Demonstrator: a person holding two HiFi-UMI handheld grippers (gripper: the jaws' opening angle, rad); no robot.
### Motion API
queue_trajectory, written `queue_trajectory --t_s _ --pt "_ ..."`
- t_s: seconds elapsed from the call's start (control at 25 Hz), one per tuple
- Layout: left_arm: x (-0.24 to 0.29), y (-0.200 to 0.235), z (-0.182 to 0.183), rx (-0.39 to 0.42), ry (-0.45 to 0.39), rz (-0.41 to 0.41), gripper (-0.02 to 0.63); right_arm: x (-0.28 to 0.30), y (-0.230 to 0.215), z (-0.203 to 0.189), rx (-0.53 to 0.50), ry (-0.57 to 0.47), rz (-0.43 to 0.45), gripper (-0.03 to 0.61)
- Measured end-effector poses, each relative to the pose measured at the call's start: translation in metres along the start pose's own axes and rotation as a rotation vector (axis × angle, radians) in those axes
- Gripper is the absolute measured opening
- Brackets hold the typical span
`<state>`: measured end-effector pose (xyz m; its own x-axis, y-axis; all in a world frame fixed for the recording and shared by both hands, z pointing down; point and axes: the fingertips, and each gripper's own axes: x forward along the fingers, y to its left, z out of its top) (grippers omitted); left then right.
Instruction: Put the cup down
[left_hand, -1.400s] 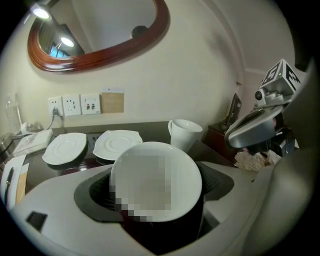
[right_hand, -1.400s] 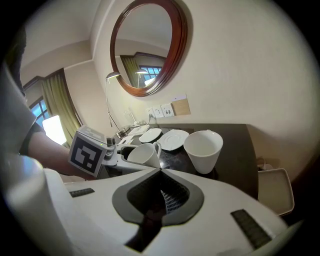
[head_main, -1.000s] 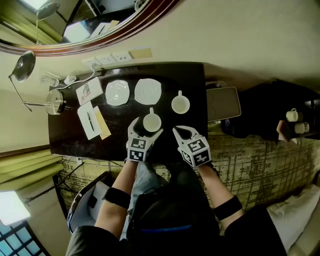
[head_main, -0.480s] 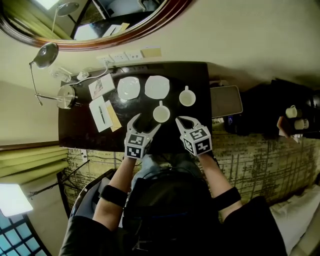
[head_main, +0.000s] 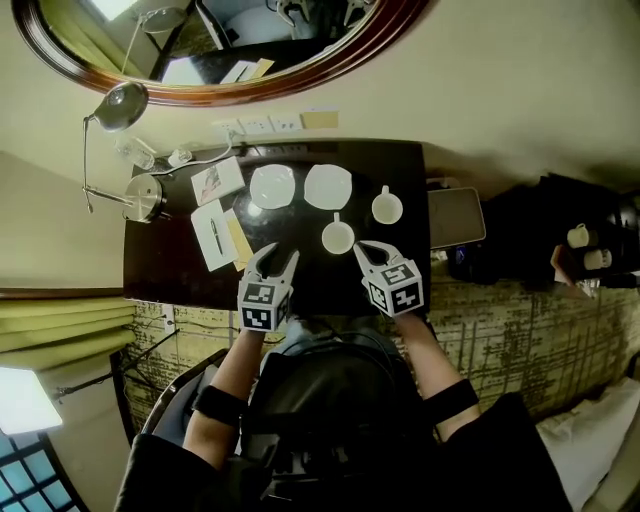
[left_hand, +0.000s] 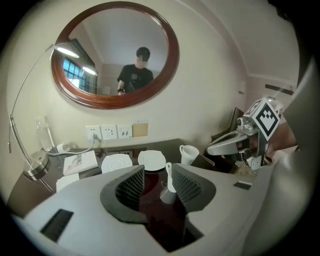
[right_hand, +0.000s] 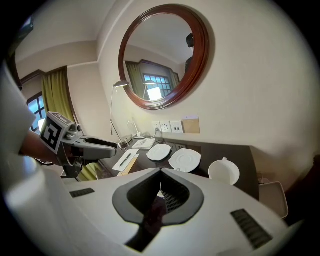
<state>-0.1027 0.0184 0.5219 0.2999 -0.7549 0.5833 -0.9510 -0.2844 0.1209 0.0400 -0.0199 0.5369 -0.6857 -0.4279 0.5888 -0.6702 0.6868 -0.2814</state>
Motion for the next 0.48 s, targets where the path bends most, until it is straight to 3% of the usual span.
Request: queue_trajectory --t_s 0.16,0.24,0.48 --pt "-0.014 0.014 0.003 -0.018 -0.018 0.007 0.083 0.001 0.005 0.002 0.003 0.004 -0.024 0.006" --pt "-0.019 0.024 0.000 -0.037 -0.016 0.022 0.003 0.002 0.008 0.003 0.005 0.004 -0.033 0.006" --pt "-0.025 0.037 -0.015 -0.077 0.008 0.021 0.002 -0.001 0.015 0.005 0.006 -0.002 -0.063 0.006"
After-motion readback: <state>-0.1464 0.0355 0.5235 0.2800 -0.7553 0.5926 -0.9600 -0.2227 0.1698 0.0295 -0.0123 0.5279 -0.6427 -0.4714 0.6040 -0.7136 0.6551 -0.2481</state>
